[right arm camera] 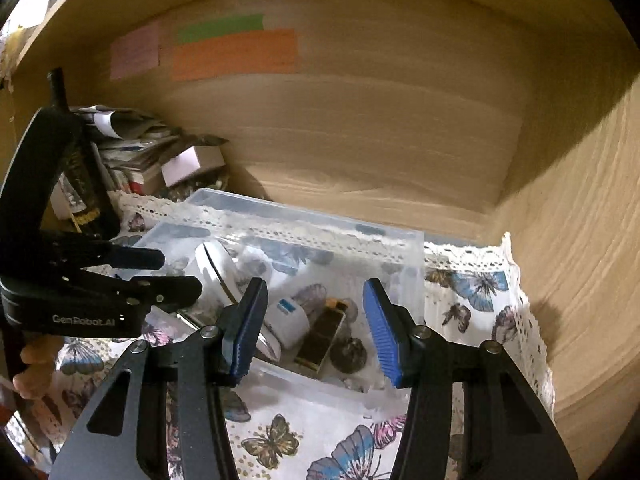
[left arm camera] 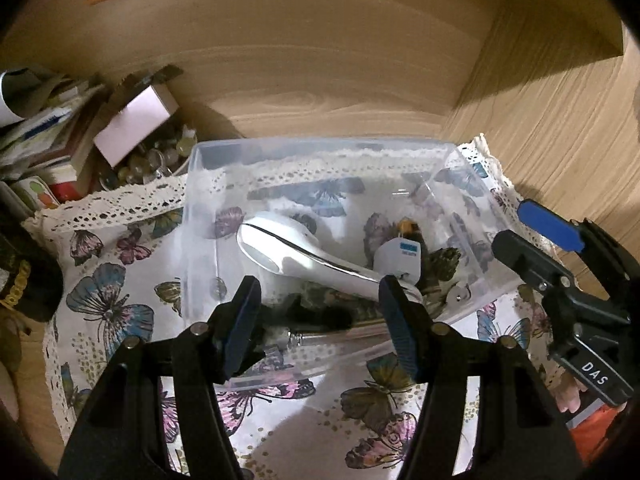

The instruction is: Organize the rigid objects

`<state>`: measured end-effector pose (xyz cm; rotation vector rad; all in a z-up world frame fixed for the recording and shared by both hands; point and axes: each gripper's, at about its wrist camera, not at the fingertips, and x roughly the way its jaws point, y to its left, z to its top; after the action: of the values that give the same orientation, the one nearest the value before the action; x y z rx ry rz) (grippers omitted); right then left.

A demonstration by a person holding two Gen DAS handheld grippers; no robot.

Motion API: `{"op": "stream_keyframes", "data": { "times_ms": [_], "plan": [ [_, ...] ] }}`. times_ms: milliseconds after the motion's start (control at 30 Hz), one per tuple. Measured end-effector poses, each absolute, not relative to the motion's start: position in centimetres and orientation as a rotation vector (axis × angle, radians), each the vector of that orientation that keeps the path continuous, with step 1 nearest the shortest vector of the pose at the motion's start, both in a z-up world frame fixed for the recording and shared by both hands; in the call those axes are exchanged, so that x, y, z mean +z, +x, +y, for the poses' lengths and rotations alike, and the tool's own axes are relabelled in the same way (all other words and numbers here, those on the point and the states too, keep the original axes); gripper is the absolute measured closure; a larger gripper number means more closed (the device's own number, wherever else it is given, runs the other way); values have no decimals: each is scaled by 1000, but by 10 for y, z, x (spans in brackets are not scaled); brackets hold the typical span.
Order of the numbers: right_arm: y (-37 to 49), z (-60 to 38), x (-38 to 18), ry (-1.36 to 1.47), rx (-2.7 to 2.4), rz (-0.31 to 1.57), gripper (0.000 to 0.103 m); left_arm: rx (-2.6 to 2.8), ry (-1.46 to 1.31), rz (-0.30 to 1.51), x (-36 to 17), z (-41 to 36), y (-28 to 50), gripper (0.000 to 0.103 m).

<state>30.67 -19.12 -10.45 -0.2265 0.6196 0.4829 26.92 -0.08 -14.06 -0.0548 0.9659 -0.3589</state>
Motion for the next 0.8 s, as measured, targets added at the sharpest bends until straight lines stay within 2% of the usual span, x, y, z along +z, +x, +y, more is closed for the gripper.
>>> {"op": "stream_keyframes", "data": {
  "times_ms": [200, 267, 433, 500, 633, 733, 800],
  "plan": [
    [306, -193, -105, -223, 484, 627, 56, -354, -22, 900, -125, -4, 256, 36],
    [304, -195, -102, -213, 488, 623, 56, -342, -7, 855, -115, -2, 248, 32],
    [294, -197, -90, -186, 512, 592, 56, -303, -22, 720, -86, 8, 221, 31],
    [287, -199, -82, -177, 520, 568, 54, -297, -34, 680, -76, 12, 213, 25],
    [268, -204, -65, -164, 530, 497, 39, -261, -38, 573, -54, 22, 188, 22],
    [253, -209, -53, -155, 530, 436, 20, -236, -48, 513, -41, 27, 174, 14],
    [242, -213, -43, -144, 525, 389, 13, -230, -64, 488, -34, 32, 165, 7]
  ]
}}
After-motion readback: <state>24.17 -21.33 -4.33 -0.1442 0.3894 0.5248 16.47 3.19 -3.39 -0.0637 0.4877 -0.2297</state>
